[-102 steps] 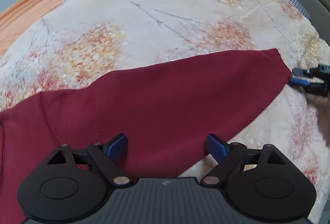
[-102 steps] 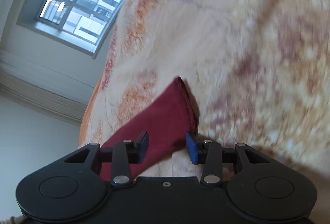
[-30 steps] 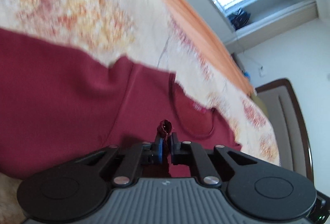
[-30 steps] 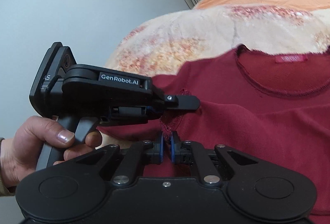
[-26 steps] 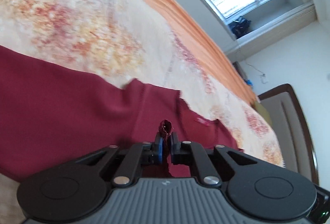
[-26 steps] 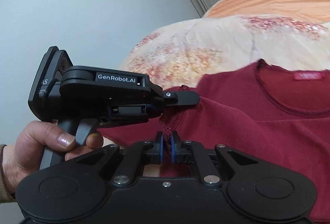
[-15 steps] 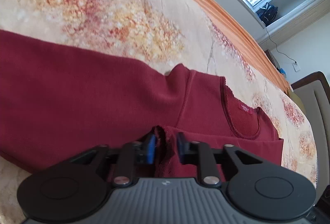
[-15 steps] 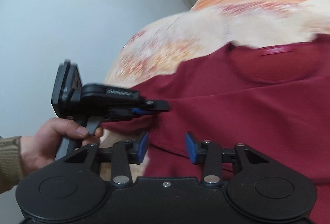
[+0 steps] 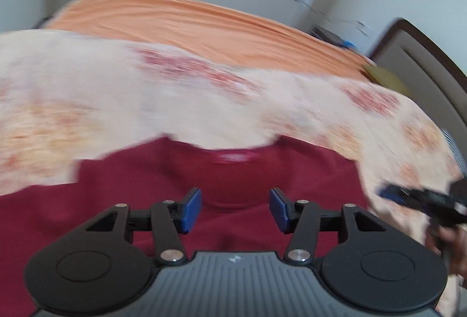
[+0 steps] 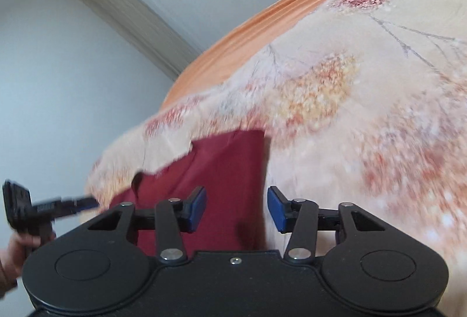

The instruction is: Fold small clothes

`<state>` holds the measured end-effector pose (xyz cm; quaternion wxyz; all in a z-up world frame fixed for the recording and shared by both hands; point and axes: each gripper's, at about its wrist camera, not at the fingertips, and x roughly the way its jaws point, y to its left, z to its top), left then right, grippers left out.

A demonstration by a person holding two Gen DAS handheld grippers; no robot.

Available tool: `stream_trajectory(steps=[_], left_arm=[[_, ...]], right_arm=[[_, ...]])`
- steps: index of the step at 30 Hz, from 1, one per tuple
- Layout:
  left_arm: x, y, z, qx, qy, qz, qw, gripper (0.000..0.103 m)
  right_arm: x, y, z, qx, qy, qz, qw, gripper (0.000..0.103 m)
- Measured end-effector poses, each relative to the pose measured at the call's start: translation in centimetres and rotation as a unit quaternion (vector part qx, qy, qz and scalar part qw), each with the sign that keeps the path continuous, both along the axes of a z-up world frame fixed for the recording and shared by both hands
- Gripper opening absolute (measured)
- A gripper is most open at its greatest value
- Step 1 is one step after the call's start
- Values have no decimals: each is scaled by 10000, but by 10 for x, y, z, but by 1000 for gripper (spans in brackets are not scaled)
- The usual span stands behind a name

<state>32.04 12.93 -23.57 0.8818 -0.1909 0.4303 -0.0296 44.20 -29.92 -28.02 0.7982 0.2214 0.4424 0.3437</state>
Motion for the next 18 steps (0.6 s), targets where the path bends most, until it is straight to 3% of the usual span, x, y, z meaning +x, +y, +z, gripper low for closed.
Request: stream_trajectory(steps=[4,10,11,12,15,18], left_arm=[[24,-58,-24,-348,225,-631,9971,57],[41,-116,-61,-693,394,-1115,9906,57],[44,-124,-66,-621,446,-1167,9902,57],[46,-130,-69,-530,503,-1194,9902,57],[57,-139,-69,-431,415,-1206,9909,57],[73,-141,-71,-332,402,-1033,9933,59]], right_arm=[[56,13,-19,563,337,52,9978,40],[98,25,-50,882,893,653,9899,36],[100,27,-53,952,911,742,9885,30],[104,28,-53,1104,921,883,9857,7],[109,30,-32,1118,496,1051,9869,6],[117,41,-13,560,64,1091,9924,5]])
